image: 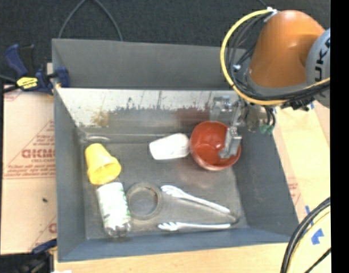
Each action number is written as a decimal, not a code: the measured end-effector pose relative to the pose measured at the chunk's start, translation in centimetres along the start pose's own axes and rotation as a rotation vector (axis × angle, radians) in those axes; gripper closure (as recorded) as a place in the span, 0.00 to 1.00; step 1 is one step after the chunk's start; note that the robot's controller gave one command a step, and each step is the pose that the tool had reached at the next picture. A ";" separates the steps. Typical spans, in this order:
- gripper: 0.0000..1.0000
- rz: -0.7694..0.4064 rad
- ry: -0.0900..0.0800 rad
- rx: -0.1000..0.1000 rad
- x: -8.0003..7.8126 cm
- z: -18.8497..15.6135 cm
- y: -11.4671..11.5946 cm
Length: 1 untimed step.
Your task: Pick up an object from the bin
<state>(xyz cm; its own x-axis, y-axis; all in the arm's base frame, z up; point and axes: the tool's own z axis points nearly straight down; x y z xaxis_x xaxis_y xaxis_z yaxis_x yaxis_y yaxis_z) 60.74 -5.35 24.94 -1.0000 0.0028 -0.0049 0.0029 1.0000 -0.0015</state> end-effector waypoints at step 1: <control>0.00 0.033 -0.009 -0.002 -3.0 14.5 1.6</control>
Offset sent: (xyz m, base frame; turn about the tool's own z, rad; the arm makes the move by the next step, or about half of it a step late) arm -0.0151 0.0245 -0.0894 0.1815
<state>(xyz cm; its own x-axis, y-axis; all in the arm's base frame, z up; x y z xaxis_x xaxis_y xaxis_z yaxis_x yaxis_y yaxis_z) 63.84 -3.73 10.42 -0.9993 0.0357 -0.0138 0.0357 0.9994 0.0005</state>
